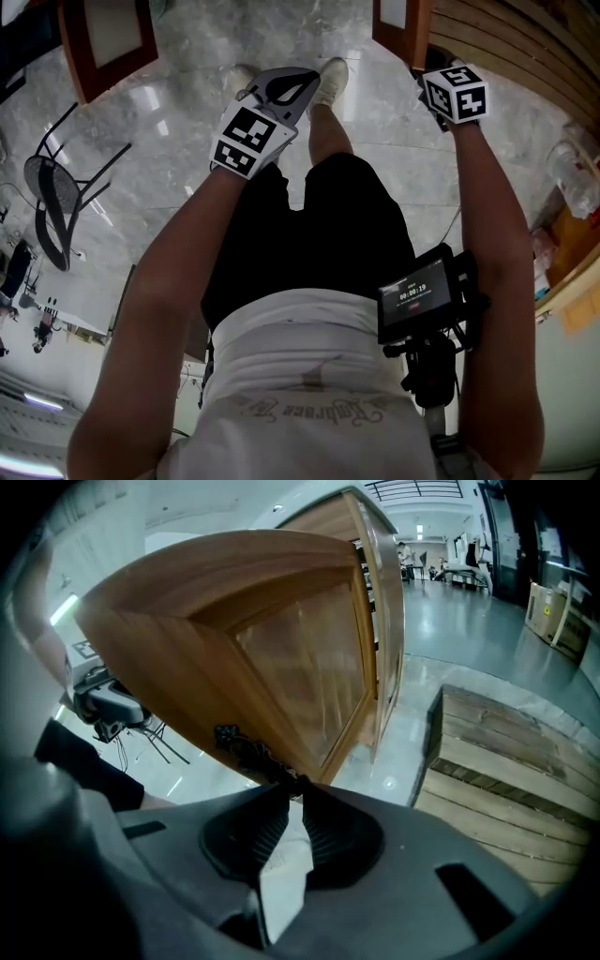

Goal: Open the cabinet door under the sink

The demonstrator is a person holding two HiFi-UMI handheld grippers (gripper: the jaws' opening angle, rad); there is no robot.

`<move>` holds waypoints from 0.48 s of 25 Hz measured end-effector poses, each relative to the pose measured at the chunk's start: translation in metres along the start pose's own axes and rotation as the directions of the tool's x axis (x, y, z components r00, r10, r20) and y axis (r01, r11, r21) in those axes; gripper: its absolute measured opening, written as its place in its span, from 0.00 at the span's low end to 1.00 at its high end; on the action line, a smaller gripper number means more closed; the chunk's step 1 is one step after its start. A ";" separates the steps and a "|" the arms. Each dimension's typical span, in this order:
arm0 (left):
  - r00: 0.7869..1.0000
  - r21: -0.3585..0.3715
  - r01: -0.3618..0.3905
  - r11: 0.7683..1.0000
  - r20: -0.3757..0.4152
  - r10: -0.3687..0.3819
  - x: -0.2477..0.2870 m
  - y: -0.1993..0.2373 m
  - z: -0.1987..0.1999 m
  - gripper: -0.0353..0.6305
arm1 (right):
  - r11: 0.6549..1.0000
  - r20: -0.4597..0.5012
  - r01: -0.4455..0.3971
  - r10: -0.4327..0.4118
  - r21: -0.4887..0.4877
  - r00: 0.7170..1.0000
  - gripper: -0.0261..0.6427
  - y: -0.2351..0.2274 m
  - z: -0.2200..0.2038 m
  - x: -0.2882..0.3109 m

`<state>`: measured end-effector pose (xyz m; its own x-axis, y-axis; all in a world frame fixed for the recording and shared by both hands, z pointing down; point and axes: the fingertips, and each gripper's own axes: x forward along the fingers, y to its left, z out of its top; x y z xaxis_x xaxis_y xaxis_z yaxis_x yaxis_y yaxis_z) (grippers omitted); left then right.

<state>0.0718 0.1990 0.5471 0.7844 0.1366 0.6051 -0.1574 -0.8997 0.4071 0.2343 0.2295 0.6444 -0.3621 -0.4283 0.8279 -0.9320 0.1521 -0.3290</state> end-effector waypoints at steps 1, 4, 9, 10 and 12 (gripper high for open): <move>1.000 0.004 -0.005 1.000 0.002 0.005 0.002 0.001 0.004 0.07 | 1.000 0.001 0.000 0.000 -0.017 1.000 0.12 -0.002 0.003 -0.001; 1.000 0.005 -0.013 1.000 0.008 0.013 0.006 -0.002 0.011 0.07 | 0.999 0.001 0.004 -0.004 -0.043 1.000 0.12 -0.005 0.003 -0.002; 1.000 -0.004 -0.010 1.000 0.003 0.010 0.015 -0.008 0.010 0.07 | 0.998 -0.012 0.028 -0.029 -0.052 1.000 0.12 -0.008 -0.003 0.000; 1.000 -0.004 -0.012 1.000 0.002 0.012 0.016 -0.009 0.011 0.07 | 0.998 -0.013 0.034 -0.035 -0.052 0.999 0.12 -0.008 -0.003 0.000; 1.000 -0.007 -0.015 1.000 0.002 0.015 0.017 -0.011 0.011 0.07 | 0.998 -0.010 0.043 -0.043 -0.041 0.999 0.12 -0.008 -0.005 0.000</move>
<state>0.0937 0.2062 0.5452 0.7833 0.1223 0.6095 -0.1731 -0.8988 0.4027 0.2420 0.2322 0.6494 -0.3218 -0.4253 0.8459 -0.9464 0.1699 -0.2746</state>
